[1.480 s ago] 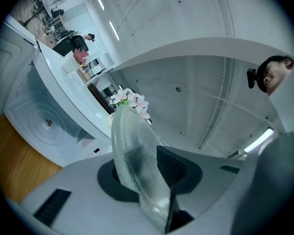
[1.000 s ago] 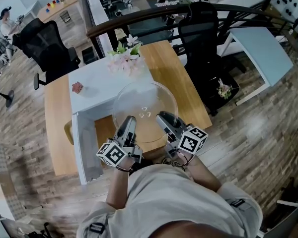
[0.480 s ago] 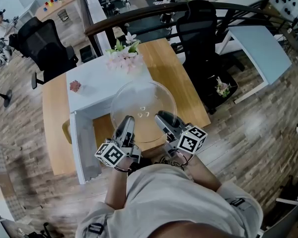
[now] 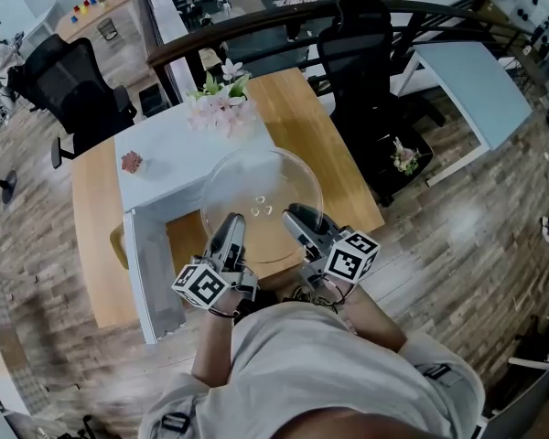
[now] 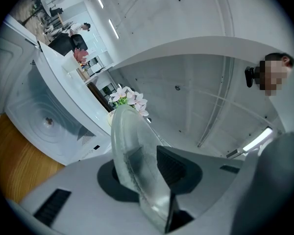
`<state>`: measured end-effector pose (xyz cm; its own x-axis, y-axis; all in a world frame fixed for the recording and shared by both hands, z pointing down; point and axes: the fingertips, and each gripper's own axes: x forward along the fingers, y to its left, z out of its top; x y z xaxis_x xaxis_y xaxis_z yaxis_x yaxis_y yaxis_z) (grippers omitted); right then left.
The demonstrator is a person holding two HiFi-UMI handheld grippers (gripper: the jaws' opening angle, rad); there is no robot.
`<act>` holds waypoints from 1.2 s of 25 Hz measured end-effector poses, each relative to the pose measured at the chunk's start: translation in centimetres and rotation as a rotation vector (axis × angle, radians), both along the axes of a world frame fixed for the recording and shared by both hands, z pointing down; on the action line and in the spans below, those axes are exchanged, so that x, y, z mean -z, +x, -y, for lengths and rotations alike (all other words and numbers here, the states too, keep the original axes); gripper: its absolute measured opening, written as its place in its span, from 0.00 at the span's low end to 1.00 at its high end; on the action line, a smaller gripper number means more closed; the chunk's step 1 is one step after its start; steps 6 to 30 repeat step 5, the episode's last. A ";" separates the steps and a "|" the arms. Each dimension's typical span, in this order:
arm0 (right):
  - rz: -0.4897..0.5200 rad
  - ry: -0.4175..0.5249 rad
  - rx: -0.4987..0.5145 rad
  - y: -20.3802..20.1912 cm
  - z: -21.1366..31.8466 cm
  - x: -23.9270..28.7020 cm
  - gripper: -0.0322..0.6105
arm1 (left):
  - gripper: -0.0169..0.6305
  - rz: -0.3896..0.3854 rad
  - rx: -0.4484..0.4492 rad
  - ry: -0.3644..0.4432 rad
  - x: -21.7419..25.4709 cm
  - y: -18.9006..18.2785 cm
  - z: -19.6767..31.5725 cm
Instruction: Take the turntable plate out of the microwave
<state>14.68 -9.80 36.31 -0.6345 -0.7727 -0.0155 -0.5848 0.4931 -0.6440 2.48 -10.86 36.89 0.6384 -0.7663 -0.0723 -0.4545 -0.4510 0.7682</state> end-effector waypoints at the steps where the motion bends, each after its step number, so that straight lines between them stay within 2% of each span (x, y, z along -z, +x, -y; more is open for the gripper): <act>1: 0.000 -0.001 0.000 0.0 0.0 0.0 0.23 | 0.21 -0.001 -0.001 0.001 0.0 0.0 0.0; 30: 0.002 -0.007 0.000 -0.1 0.0 -0.1 0.23 | 0.21 0.003 -0.001 -0.002 -0.1 -0.1 0.0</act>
